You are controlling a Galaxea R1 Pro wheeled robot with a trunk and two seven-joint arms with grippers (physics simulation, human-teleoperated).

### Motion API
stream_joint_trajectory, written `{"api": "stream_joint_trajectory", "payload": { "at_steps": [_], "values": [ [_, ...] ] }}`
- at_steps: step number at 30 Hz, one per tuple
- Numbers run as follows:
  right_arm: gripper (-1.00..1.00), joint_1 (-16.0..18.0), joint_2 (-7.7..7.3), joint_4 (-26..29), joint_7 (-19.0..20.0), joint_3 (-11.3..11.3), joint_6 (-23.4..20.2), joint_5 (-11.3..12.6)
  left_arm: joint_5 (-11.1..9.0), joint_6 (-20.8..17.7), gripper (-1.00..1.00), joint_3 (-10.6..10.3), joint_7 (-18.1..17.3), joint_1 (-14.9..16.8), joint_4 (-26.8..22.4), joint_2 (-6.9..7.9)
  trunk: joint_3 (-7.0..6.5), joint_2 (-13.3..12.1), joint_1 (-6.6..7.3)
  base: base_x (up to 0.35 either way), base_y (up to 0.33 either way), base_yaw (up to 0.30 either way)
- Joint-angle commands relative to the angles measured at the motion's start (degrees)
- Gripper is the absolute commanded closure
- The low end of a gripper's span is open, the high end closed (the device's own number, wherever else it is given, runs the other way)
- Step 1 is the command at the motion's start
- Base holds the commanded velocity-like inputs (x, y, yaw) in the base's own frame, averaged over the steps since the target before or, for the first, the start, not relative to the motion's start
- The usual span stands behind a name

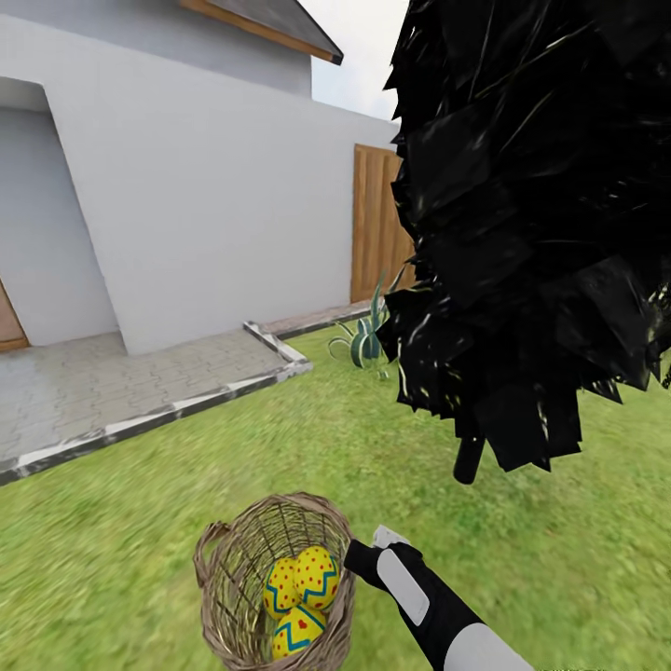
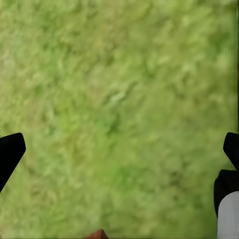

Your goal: Take the three Easter eggs out of the wicker basket on the lawn in the garden, then place them on the lawn next to a single tree (choose any tree) so that all three eggs are next to the same tree and none are left in the basket.

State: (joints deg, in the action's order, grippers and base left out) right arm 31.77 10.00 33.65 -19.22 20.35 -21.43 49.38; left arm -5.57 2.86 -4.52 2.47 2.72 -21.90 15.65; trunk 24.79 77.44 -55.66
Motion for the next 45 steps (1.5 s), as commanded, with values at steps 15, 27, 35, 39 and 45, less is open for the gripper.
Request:
{"api": "stream_joint_trajectory", "payload": {
  "at_steps": [15, 27, 35, 39, 45],
  "values": [
    [1.0, 0.1, 0.0, 0.0, -0.5, 0.2, 0.0, 0.5, -0.6, 0.2, -1.0, -0.4, 0.2, 0.0, -0.2, 0.08, -1.47, -3.2, 1.77, 0.0, 0.0, -0.025],
    [1.0, 0.1, 0.0, 0.0, -0.5, 0.3, 0.0, 0.5, -0.5, 0.3, -1.0, -0.5, 0.3, 0.0, -0.2, 0.09, -1.47, -3.2, 1.77, -0.07, -0.027, 0.0],
    [1.0, 0.1, 0.0, 0.0, -0.5, 0.3, 0.0, 0.5, -0.5, 0.3, -1.0, -0.5, 0.3, 0.1, -0.2, 0.09, -1.47, -3.2, 1.77, -0.144, -0.157, -0.003],
    [1.0, 0.1, 0.0, -0.1, -0.4, 0.3, 0.0, 0.6, -0.5, 0.3, -1.0, -0.5, 0.3, 0.1, -0.2, 0.09, -1.47, -3.2, 1.77, -0.096, -0.099, -0.163],
    [1.0, 0.1, 0.0, -0.2, -0.4, 0.3, 0.0, 0.6, -0.5, 0.3, -1.0, -0.5, 0.3, 0.1, -0.2, 0.09, -1.47, -3.2, 1.77, -0.01, -0.01, -0.263]
  ]
}}
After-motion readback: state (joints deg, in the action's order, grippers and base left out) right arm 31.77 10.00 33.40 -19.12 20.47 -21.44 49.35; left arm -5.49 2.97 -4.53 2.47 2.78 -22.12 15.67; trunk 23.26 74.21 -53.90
